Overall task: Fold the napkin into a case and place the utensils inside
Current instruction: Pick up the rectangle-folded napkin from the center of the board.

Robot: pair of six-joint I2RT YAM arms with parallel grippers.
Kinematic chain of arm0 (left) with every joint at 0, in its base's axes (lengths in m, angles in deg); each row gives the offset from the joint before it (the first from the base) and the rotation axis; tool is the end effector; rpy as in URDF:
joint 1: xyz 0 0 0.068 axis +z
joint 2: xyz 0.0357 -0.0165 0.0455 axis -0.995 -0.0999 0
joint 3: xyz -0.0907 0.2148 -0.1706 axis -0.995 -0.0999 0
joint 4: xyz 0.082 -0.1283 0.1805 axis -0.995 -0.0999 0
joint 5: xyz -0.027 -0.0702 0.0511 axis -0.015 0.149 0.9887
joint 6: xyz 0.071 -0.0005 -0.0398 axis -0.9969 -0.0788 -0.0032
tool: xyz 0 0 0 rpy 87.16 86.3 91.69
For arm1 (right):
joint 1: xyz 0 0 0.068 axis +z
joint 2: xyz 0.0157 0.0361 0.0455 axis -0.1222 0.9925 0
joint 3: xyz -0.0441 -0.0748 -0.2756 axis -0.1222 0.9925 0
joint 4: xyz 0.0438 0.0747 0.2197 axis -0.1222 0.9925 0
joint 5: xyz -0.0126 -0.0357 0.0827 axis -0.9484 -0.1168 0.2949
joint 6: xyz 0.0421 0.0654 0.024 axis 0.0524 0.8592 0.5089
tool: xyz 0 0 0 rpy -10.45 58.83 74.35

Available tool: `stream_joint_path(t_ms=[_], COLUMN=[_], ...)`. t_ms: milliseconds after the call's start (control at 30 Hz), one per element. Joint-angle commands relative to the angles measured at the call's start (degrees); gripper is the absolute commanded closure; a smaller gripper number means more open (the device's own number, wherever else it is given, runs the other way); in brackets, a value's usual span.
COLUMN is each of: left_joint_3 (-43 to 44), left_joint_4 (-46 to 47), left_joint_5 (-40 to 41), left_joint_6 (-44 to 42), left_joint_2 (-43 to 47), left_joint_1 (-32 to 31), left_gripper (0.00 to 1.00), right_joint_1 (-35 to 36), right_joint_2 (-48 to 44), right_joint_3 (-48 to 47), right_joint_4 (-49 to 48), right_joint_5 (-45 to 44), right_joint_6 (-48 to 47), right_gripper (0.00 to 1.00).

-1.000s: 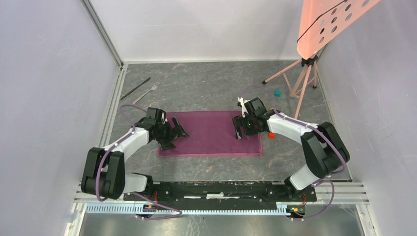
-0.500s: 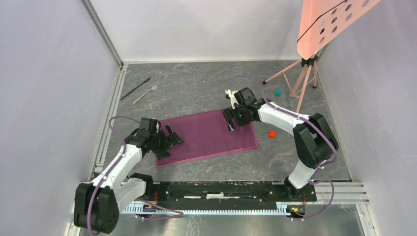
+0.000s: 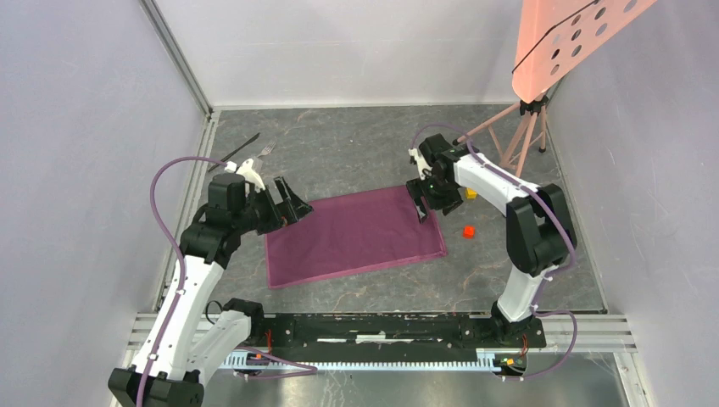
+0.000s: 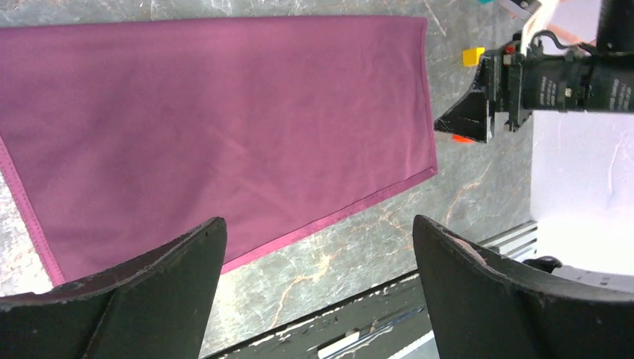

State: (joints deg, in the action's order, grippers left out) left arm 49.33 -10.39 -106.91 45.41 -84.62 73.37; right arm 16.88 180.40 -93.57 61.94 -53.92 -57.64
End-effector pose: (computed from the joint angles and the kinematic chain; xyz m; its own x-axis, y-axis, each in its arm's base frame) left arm 0.1500 -0.0513 0.3031 -0.7272 -0.3885 -0.5659 0.0315 0.8047 -0.5929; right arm 0.3019 0.1390 0.2082 -0.9261 -0.2950 -0.2350 -0.3232 0.9419 0.0914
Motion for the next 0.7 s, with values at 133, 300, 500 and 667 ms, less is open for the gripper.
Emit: stream_joint_path(t_ms=[133,300,500,667], left_joint_3=[-1.0,-2.6,-2.9,-3.0], left_joint_4=[-2.7,-0.6,0.1,0.2], left_joint_5=[-3.0,-3.8,-4.4,-4.6], left_joint_6=[-8.3,-7.9,-8.1,-8.1], left_joint_2=[5.4,8.3,8.6,8.6], left_joint_1=[-0.1,-0.1,-0.1,-0.1], left_gripper=[0.00,0.00,0.00,0.00], right_joint_1=[0.4,0.4,-0.2,-0.5], right_joint_2=[6.9,7.8,8.9,10.7], right_joint_3=[-3.9,-4.7,-5.9,-6.8], right_joint_4=[2.1,2.1,1.4,0.8], right_joint_5=[-1.1,-2.3,-2.2,-2.1], right_joint_6=[0.6,0.5,0.7,0.6], right_gripper=[0.29,0.34,0.40,0.44])
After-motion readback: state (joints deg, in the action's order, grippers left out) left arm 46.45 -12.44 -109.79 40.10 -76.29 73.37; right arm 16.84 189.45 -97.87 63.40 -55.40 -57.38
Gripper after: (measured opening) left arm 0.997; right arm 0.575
